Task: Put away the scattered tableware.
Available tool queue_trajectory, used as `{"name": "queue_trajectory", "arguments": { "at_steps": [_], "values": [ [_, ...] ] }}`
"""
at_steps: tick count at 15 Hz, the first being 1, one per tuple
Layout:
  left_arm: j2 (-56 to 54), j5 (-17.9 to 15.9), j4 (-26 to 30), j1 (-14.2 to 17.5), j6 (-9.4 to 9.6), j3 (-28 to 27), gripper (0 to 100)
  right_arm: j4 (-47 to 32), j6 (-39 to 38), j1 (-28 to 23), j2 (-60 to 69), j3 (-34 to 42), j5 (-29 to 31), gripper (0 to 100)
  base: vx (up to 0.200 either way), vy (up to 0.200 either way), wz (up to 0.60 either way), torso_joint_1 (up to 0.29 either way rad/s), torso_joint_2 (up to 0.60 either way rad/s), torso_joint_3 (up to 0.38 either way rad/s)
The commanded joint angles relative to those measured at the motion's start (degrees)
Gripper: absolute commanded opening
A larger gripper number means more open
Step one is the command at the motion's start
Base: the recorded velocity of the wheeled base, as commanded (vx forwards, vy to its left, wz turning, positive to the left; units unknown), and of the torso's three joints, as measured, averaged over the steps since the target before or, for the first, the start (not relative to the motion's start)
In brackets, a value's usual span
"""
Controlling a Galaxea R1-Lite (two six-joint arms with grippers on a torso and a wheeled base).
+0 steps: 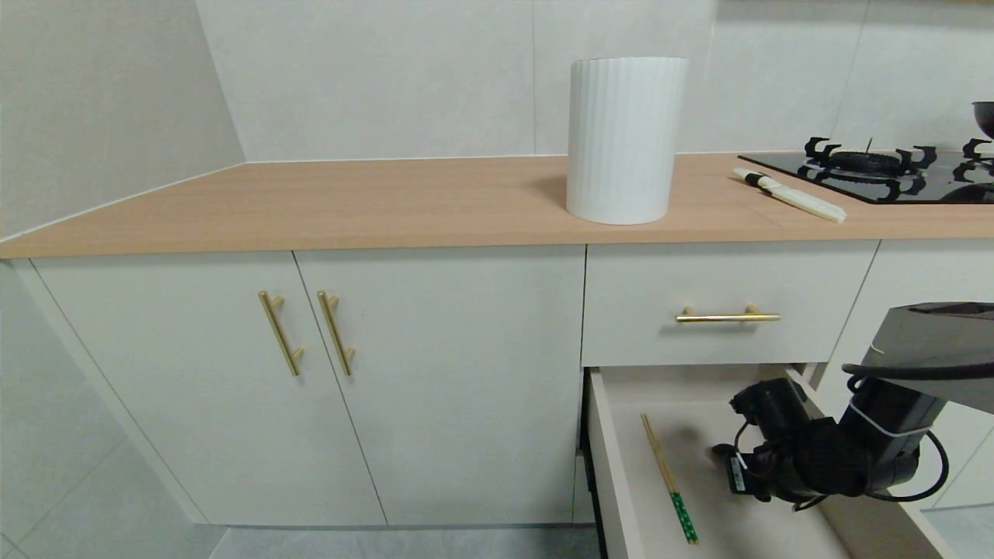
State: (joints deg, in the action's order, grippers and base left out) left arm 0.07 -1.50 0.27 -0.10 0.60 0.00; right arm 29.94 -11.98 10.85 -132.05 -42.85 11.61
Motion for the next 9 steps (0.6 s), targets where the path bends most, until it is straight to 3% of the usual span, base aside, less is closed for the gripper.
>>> {"name": "queue_trajectory", "arguments": {
  "at_steps": [1,9],
  "values": [
    [0.01,0.01,0.0,0.01,0.02,0.0,100,-0.06,0.03,-0.3,-2.34,-0.3,0.0,0,0.0,0.0,0.0,0.0,0.0,0.0],
    [0.01,0.01,0.0,0.01,0.02,0.0,100,1.52,0.73,-0.57,-4.53,-0.92,0.35,0,0.0,0.0,0.0,0.0,0.0,0.0]
  ]
}}
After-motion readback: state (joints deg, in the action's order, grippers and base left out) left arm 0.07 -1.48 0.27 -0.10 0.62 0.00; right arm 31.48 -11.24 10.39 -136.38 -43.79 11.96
